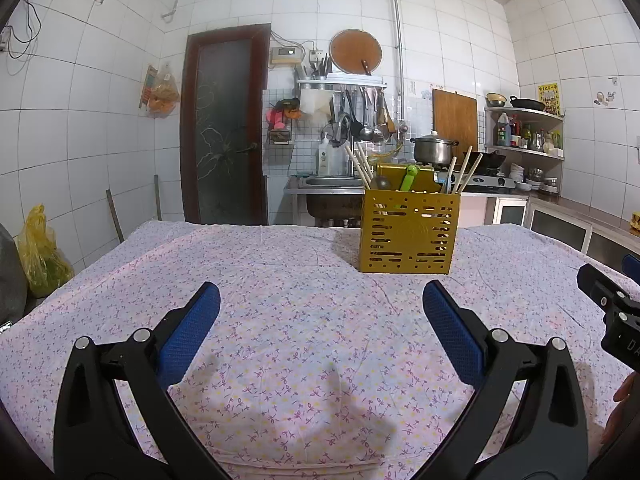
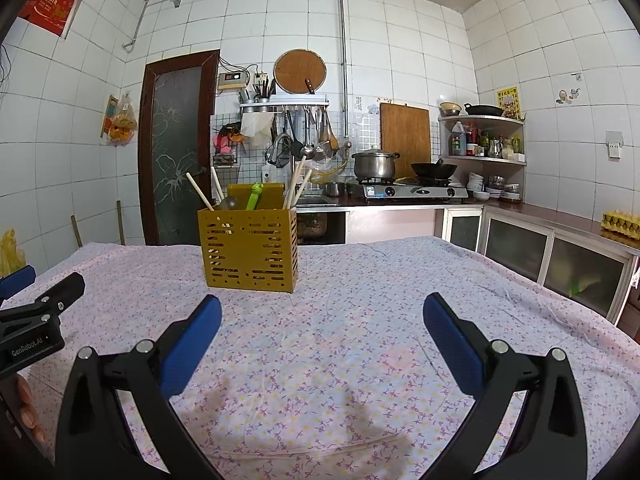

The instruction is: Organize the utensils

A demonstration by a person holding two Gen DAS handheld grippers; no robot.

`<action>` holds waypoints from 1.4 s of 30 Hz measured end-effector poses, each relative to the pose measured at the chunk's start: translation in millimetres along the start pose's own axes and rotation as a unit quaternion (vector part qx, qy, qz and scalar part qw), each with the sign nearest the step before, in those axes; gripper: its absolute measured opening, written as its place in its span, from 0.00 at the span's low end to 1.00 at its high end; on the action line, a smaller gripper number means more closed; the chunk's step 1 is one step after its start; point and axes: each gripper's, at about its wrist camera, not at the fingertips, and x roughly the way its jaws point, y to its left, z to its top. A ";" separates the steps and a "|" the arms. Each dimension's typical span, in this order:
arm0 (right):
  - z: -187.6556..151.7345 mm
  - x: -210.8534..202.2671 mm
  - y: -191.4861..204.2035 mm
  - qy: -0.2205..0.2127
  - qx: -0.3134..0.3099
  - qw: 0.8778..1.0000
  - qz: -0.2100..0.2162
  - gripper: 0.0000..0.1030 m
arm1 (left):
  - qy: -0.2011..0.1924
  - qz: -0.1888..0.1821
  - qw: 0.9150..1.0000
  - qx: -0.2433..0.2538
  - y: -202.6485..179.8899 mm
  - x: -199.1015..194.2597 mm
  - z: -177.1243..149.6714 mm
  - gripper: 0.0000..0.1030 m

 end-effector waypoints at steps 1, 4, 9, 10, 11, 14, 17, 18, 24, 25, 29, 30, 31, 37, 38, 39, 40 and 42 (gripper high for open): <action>0.2 -0.1 0.1 0.000 0.000 1.000 -0.001 0.96 | 0.000 0.000 1.000 0.000 -0.2 0.1 0.0 0.95; 0.9 -0.1 -0.3 0.000 0.001 1.000 -0.001 0.96 | 0.000 0.000 1.000 0.000 -0.4 0.0 -0.2 0.95; 1.0 0.3 -0.4 0.000 0.000 1.000 -0.002 0.96 | 0.000 0.000 1.000 0.000 -0.4 -0.2 0.3 0.95; 1.3 0.0 -0.5 0.000 0.000 1.000 -0.002 0.96 | 0.001 0.000 1.000 -0.001 -0.7 0.0 0.4 0.95; 1.3 -0.1 -0.6 0.000 0.001 1.000 -0.002 0.96 | 0.001 0.000 1.000 -0.001 -1.0 -0.1 0.3 0.95; 1.3 -0.1 -0.4 0.000 0.000 1.000 -0.002 0.96 | -0.002 -0.001 1.000 0.000 0.5 -0.9 0.9 0.95; 1.0 -0.2 -0.4 0.000 0.001 1.000 -0.002 0.96 | -0.002 -0.001 1.000 -0.001 -0.4 -1.2 1.1 0.95; 1.0 -0.3 -0.3 0.000 0.001 1.000 -0.002 0.96 | -0.002 -0.001 1.000 -0.001 -0.3 -1.3 1.0 0.95; 1.0 -0.1 -0.3 0.000 0.000 1.000 -0.002 0.96 | -0.002 0.000 1.000 -0.002 -1.3 -2.3 1.2 0.95; 0.9 -0.2 -0.3 -0.001 0.001 1.000 -0.002 0.96 | -0.002 -0.001 1.000 -0.001 0.0 -2.1 0.9 0.95; 1.7 0.1 -0.6 -0.001 0.001 1.000 -0.002 0.96 | -0.001 0.000 1.000 -0.002 -0.2 -2.0 0.6 0.95; 2.1 0.5 -0.7 -0.001 0.001 1.000 -0.002 0.96 | 0.001 0.000 1.000 -0.002 -0.6 -1.7 0.7 0.95; 1.8 0.2 -0.6 -0.001 0.001 1.000 -0.002 0.96 | 0.002 0.000 1.000 -0.003 -0.8 -1.4 0.9 0.95; 1.6 0.0 -0.5 -0.001 0.001 1.000 -0.002 0.96 | 0.006 -0.001 1.000 -0.005 -0.4 0.7 1.2 0.95; 1.5 -0.1 -0.5 -0.001 0.001 1.000 -0.002 0.96 | 0.006 -0.002 1.000 -0.005 -0.8 0.7 1.1 0.95; 1.8 0.1 -0.5 -0.002 0.001 1.000 -0.002 0.96 | 0.006 -0.002 1.000 -0.005 -0.8 1.0 0.6 0.95; 1.6 0.1 -0.5 -0.001 0.001 1.000 -0.002 0.96 | 0.006 -0.002 1.000 -0.004 -1.1 1.2 0.7 0.95; 1.7 0.5 -0.6 -0.001 0.000 1.000 -0.002 0.96 | 0.006 -0.002 1.000 -0.005 -0.1 1.7 0.6 0.95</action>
